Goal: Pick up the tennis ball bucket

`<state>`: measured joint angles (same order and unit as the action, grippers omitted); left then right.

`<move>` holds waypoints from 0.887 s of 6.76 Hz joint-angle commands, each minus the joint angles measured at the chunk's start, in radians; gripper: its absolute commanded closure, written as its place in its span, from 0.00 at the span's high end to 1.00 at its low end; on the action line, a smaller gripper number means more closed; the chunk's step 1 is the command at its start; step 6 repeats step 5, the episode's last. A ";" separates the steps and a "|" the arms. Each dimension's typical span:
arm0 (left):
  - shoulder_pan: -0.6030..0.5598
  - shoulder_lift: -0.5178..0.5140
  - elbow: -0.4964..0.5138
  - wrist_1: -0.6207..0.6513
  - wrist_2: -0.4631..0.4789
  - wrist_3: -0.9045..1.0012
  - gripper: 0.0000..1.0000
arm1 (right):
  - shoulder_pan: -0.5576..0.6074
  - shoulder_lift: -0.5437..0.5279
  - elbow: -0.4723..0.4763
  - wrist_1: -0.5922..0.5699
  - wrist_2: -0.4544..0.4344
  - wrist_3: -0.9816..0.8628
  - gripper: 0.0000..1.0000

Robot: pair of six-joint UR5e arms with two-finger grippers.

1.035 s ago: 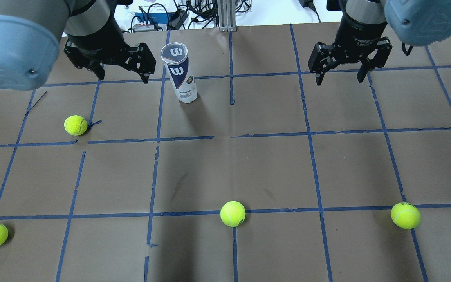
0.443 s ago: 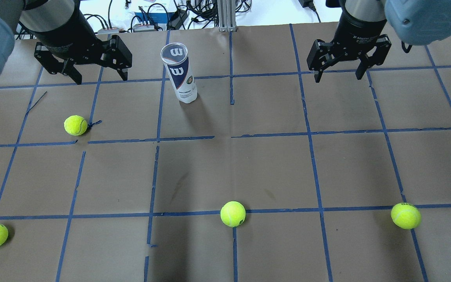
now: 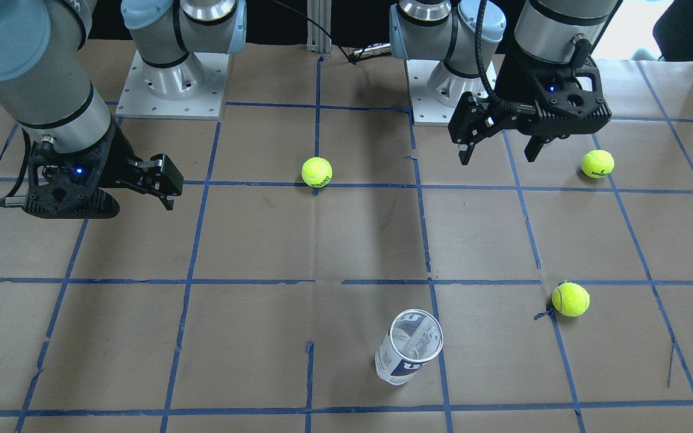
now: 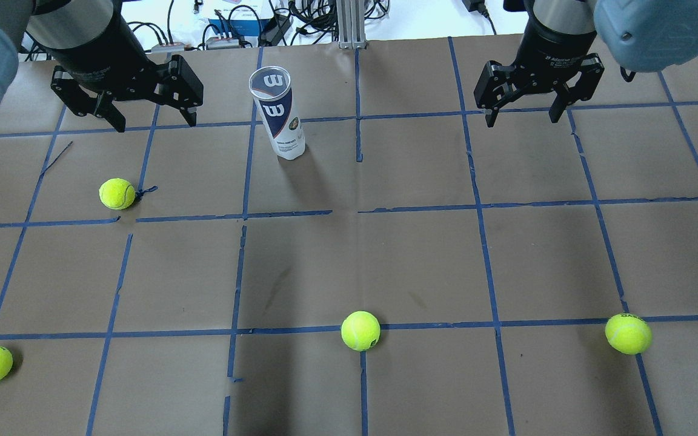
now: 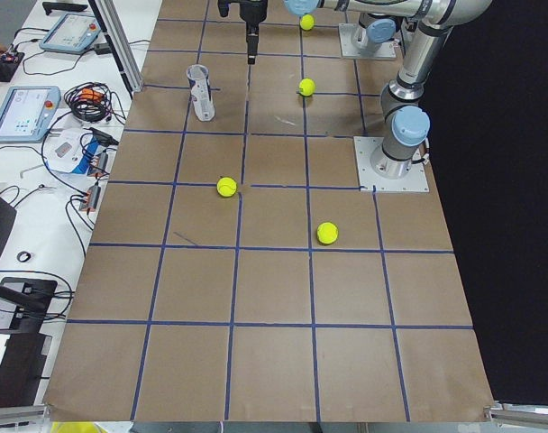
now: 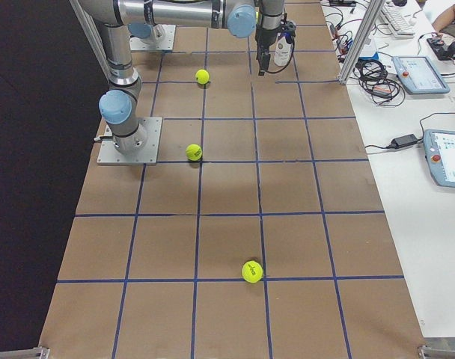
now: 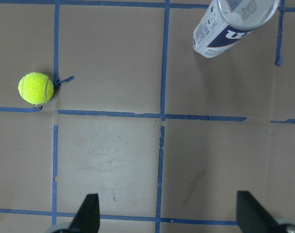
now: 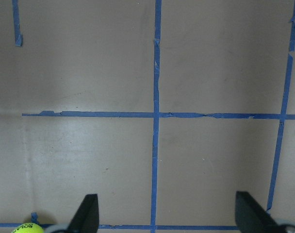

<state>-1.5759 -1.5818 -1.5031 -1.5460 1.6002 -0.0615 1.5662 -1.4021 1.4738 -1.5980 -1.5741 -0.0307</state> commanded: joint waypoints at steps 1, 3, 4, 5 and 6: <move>-0.001 0.002 0.000 0.000 0.000 0.000 1.00 | 0.000 0.000 0.000 0.000 0.000 0.000 1.00; 0.000 0.002 0.000 0.000 0.000 0.000 1.00 | 0.000 0.000 0.000 0.000 0.000 0.002 1.00; 0.000 0.002 -0.002 -0.002 0.000 0.000 1.00 | 0.000 -0.001 -0.001 0.000 0.003 0.008 1.00; -0.001 0.005 -0.005 -0.003 0.000 0.000 1.00 | 0.000 -0.001 -0.001 0.001 0.003 0.008 1.00; -0.001 0.005 -0.005 -0.003 0.000 0.000 1.00 | 0.000 -0.001 -0.001 0.001 0.003 0.008 1.00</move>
